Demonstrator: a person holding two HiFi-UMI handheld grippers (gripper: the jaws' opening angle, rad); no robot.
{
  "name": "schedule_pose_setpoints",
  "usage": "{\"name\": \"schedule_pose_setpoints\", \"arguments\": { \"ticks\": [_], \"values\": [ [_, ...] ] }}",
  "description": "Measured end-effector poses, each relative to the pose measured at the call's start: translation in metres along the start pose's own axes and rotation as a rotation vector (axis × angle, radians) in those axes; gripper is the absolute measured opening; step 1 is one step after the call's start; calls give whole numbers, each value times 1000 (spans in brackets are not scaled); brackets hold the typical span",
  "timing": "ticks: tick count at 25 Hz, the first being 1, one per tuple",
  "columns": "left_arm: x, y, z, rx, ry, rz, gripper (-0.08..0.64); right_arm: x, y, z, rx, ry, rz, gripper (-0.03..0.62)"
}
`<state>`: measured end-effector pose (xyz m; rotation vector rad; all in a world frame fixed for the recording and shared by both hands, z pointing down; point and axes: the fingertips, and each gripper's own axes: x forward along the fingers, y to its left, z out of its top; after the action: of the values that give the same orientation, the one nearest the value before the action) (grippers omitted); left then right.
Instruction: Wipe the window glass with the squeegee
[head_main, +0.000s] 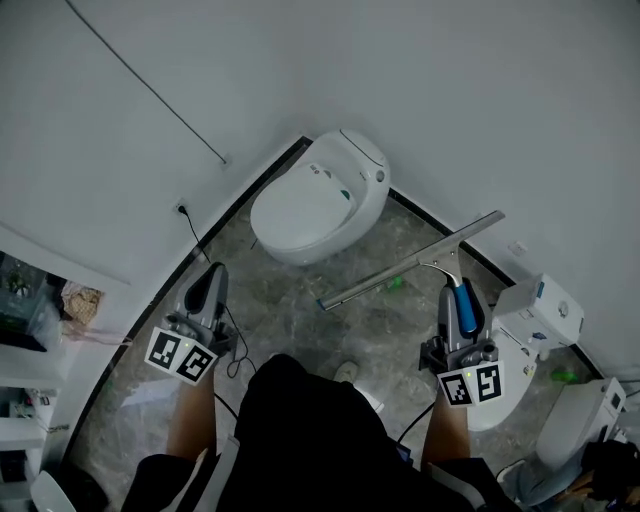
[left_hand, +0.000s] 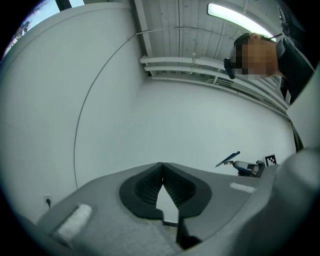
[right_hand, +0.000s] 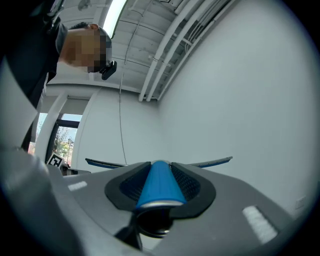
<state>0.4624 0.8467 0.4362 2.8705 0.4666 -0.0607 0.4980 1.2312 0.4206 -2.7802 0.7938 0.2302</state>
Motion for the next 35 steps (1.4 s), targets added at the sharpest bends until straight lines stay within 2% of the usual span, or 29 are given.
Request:
{"name": "schedule_pose_setpoints", "arguments": {
  "ticks": [6, 13, 18, 21, 24, 28, 35],
  "values": [
    [-15, 37, 8, 29, -12, 94, 0, 34, 11, -13, 24, 19, 46, 132],
    [10, 107, 9, 9, -45, 113, 1, 90, 35, -17, -21, 10, 46, 132],
    [39, 152, 31, 17, -92, 97, 2, 147, 53, -20, -23, -14, 63, 132],
    [37, 191, 41, 26, -110, 130, 1, 190, 74, -34, -5, -11, 97, 132],
    [19, 233, 45, 33, -111, 198, 2, 233, 101, -51, 3, 5, 162, 132],
    [-23, 285, 54, 52, -125, 324, 0, 290, 145, -74, 33, 19, 276, 132],
    [-124, 346, 72, 87, -161, 585, 0, 380, 253, -115, 103, 55, 542, 132]
  ]
}}
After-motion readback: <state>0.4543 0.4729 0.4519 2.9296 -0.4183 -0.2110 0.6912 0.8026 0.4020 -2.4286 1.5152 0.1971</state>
